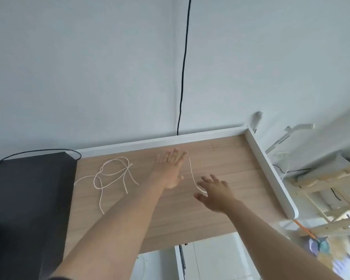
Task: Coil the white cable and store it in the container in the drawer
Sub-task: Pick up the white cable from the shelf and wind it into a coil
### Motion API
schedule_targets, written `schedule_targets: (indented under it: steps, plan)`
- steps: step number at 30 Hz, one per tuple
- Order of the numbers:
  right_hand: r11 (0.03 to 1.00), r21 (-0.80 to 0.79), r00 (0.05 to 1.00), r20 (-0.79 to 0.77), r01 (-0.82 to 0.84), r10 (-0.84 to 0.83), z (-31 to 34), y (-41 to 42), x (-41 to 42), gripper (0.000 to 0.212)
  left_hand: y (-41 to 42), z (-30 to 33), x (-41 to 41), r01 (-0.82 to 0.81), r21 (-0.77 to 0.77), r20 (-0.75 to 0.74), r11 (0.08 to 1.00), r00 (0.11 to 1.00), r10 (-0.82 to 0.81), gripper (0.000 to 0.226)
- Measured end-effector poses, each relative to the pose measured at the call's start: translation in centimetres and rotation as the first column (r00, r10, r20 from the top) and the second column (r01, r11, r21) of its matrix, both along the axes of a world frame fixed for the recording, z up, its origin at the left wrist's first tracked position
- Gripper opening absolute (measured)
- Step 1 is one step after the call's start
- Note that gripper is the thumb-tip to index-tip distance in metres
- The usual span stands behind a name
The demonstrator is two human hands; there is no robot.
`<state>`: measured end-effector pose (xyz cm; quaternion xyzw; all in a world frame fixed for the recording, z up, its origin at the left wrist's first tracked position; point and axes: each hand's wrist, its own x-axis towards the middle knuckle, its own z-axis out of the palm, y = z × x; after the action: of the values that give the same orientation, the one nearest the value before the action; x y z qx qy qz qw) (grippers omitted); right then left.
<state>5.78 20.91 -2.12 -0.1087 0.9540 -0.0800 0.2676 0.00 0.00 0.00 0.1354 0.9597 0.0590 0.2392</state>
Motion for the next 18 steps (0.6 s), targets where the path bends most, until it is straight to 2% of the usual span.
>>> schedule_targets:
  steps: [3, 5, 7, 9, 10, 12, 14, 16, 18]
  plan:
    - [0.997, -0.079, 0.998, -0.063, 0.015, -0.020, -1.5, -0.3, -0.2, 0.034, 1.4, -0.4, -0.6, 0.082, -0.034, 0.021, 0.996, 0.996, -0.082, 0.065]
    - [0.976, -0.193, 0.990, -0.076, 0.106, -0.122, -1.9, -0.3, -0.1, 0.025, 1.7, -0.5, -0.7, 0.081, -0.049, 0.035, 0.996, 0.996, -0.079, 0.044]
    - [0.935, -0.287, 0.973, -0.033, 0.209, -0.227, -1.7, 0.0, 0.1, 0.021, 1.2, -0.3, -0.5, 0.077, -0.079, 0.023, 0.994, 0.997, -0.075, 0.037]
    - [0.917, -0.320, 0.969, 0.012, 0.238, -0.248, -1.2, 0.0, 0.3, 0.019, 0.4, -0.2, -0.3, 0.072, -0.087, 0.007, 0.994, 0.997, -0.071, 0.033]
    - [0.917, -0.325, 0.972, 0.041, 0.232, -0.231, -0.9, -0.3, 0.5, 0.022, 0.1, 0.0, -0.1, 0.071, -0.079, 0.011, 0.994, 0.997, -0.071, 0.031]
    - [0.927, -0.319, 0.980, 0.099, 0.195, -0.172, -0.4, -1.3, 1.1, 0.048, -0.4, 0.0, 0.5, 0.078, -0.059, 0.035, 0.995, 0.997, -0.076, 0.027]
    - [0.969, -0.223, 0.992, 0.087, 0.110, -0.092, -0.4, -2.5, 1.8, 0.058, -0.7, 0.0, 1.0, 0.111, -0.051, 0.072, 0.993, 0.992, -0.107, 0.034]
    - [0.992, -0.124, 0.999, 0.023, 0.032, -0.029, -0.8, -3.7, 2.3, 0.042, -0.8, 0.0, 1.5, 0.129, -0.064, 0.057, 0.990, 0.990, -0.125, 0.031]
    - [0.989, -0.139, 0.998, 0.019, 0.060, -0.058, -1.2, -4.2, 2.7, 0.025, -1.3, 0.1, 2.0, 0.109, -0.052, 0.007, 0.993, 0.994, -0.109, 0.020]
